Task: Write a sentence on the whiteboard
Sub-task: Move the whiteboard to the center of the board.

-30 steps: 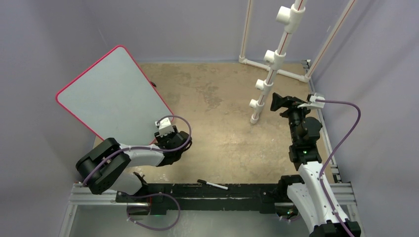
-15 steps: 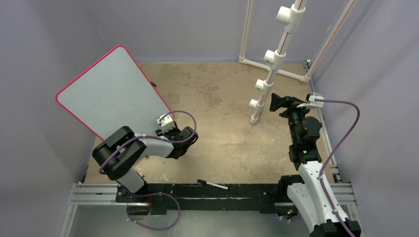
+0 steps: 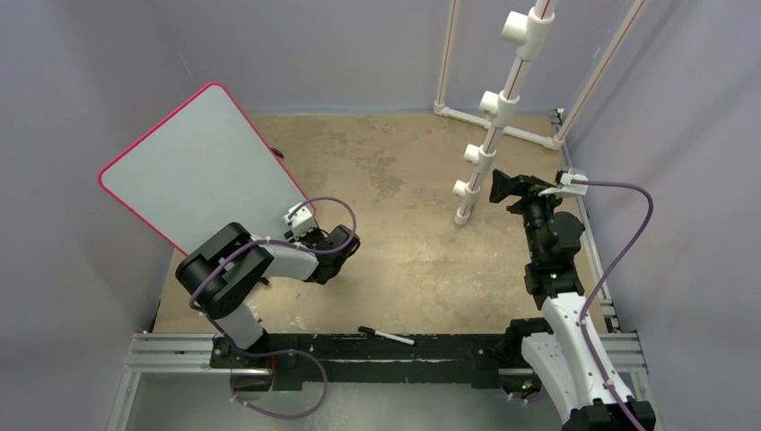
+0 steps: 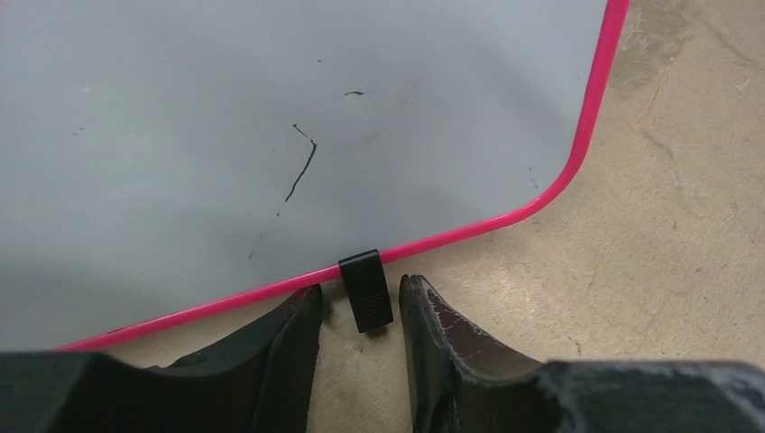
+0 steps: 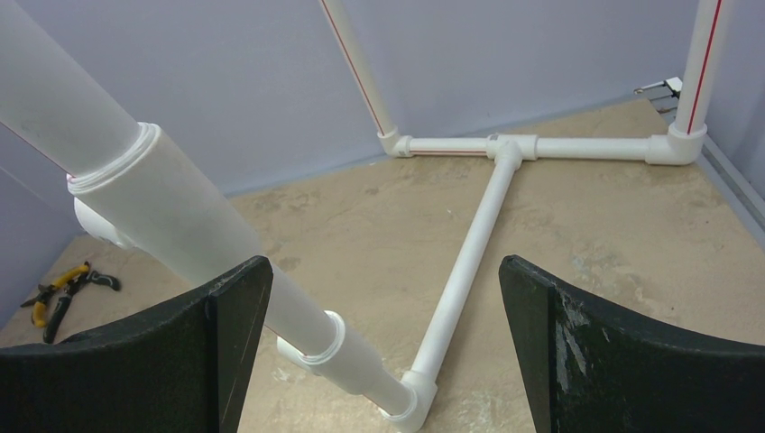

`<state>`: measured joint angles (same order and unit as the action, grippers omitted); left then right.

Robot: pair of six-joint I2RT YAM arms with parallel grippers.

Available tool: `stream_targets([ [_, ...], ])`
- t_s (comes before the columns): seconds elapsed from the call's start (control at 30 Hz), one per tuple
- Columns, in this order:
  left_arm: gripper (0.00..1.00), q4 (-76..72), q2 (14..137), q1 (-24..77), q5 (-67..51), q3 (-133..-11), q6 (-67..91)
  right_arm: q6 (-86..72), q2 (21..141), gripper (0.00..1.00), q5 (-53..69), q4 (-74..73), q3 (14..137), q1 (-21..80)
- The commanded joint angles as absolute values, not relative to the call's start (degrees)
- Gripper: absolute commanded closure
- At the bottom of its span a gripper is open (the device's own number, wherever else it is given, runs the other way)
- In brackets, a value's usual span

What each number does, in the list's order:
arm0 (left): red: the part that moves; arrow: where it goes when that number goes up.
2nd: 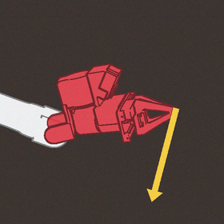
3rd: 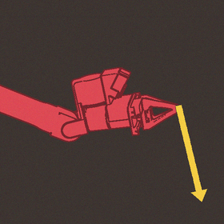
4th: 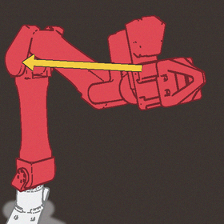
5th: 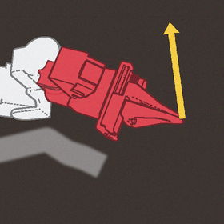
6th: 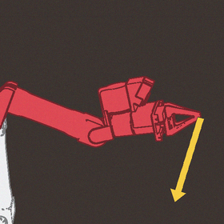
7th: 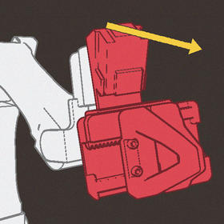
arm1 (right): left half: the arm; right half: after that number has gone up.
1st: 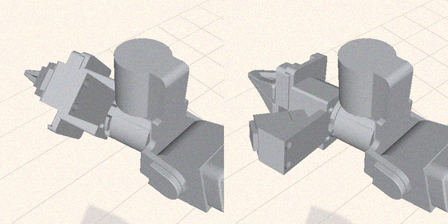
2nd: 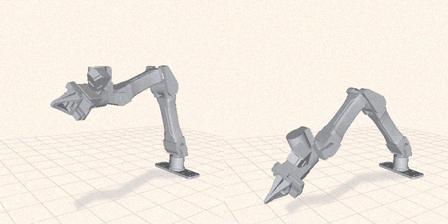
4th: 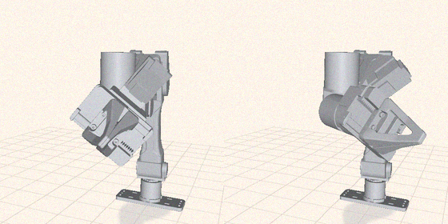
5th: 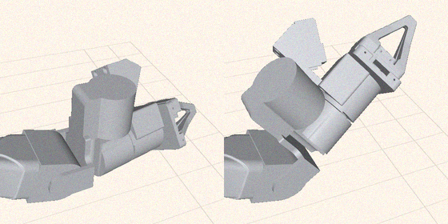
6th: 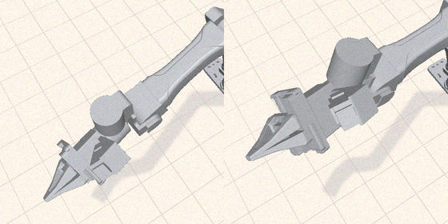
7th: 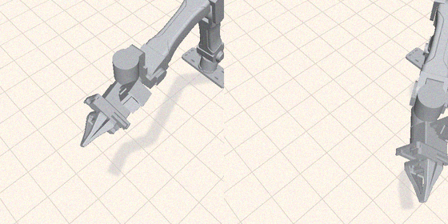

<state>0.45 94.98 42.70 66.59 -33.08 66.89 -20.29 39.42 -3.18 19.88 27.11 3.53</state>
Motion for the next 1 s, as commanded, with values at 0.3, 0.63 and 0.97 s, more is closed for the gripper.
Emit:
stream_targets([
  [0.3, 0.89, -3.08, 96.24, 40.78, 67.99, -34.34, 65.0, -19.8, 40.22, 0.01, -1.76, 20.74, 29.79, 3.66],
  [0.63, 1.0, -3.45, 98.39, 43.41, 66.23, -34.17, 65.4, -19.86, 40.89, 0.01, -1.76, 20.82, 29.96, 3.69],
  [0.97, 1.0, -3.25, 100.55, 47.56, 64.91, -33.97, 67.75, -19.86, 41.18, 0.01, -1.77, 21.01, 29.97, 3.64],
])
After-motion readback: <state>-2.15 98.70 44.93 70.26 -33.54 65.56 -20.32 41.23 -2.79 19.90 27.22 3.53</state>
